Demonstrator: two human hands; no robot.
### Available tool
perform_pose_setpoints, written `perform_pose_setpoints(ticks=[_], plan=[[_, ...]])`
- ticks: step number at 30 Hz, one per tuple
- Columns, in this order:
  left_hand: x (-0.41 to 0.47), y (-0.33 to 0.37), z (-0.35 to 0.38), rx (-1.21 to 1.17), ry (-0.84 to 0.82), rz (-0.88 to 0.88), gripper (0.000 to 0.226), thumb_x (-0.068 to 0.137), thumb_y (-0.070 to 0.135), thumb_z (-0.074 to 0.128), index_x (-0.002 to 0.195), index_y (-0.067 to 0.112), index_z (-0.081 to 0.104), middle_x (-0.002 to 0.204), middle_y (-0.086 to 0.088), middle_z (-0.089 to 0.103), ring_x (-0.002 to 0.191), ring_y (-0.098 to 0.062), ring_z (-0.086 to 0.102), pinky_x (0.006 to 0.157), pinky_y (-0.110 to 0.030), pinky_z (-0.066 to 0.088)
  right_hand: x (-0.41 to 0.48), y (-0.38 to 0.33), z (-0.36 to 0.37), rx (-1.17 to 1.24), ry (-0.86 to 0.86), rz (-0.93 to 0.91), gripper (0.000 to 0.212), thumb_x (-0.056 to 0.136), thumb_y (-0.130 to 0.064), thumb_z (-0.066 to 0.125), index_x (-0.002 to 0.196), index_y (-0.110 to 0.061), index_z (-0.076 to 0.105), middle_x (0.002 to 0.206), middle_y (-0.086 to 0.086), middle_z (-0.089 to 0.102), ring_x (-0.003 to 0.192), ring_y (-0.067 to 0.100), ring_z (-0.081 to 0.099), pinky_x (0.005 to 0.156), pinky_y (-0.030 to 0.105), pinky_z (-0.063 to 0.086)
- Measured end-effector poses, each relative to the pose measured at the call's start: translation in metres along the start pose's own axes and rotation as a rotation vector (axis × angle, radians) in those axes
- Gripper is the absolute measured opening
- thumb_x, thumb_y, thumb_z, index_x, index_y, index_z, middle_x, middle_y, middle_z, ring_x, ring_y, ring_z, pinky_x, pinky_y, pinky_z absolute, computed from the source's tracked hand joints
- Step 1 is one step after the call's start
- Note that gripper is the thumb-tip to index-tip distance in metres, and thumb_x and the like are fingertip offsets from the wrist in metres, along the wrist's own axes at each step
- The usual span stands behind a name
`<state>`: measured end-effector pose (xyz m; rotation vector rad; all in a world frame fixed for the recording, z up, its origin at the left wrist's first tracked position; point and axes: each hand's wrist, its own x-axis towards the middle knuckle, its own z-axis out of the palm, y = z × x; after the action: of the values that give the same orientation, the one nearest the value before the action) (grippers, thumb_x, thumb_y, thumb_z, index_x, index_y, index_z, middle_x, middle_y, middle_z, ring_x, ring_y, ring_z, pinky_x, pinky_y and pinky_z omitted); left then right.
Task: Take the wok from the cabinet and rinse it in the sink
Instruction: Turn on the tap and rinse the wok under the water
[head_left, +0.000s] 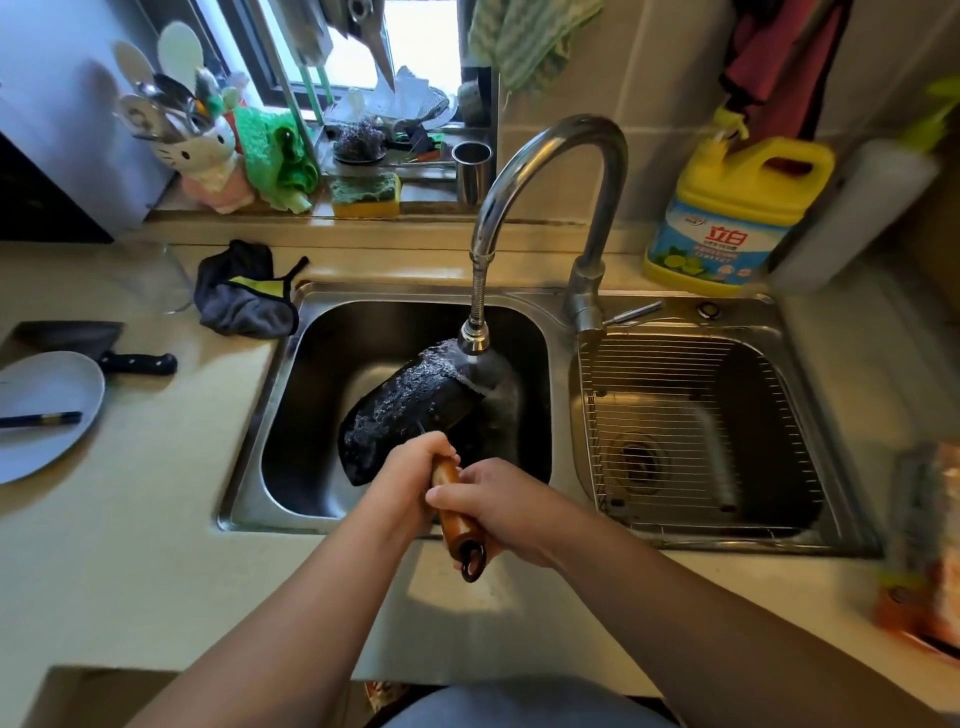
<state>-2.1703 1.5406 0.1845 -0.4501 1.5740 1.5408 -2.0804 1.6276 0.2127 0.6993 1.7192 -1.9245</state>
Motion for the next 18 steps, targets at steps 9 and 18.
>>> perform_pose_setpoints(ticks=[9, 18], plan=[[-0.001, 0.004, -0.003, -0.127, 0.018, -0.035, 0.02, 0.094, 0.007, 0.052, 0.074, 0.005, 0.054, 0.059, -0.007, 0.054, 0.049, -0.016, 0.052, 0.053, -0.03, 0.044, 0.0, -0.002, -0.026, -0.022, 0.012, -0.023, 0.028, 0.096, -0.044, 0.055, 0.1, -0.018, 0.066, 0.073, 0.006, 0.073, 0.062, 0.019, 0.072, 0.056, 0.028, 0.059], [0.01, 0.005, -0.028, -0.318, -0.009, -0.135, 0.02, 0.09, 0.01, 0.054, 0.071, 0.005, 0.055, 0.056, -0.005, 0.054, 0.04, -0.011, 0.053, 0.04, -0.023, 0.048, 0.04, -0.035, -0.184, 0.351, 0.83, -0.081, 0.017, 0.099, -0.029, 0.055, 0.101, -0.013, 0.061, 0.095, 0.012, 0.07, 0.077, 0.02, 0.071, 0.069, 0.034, 0.06]])
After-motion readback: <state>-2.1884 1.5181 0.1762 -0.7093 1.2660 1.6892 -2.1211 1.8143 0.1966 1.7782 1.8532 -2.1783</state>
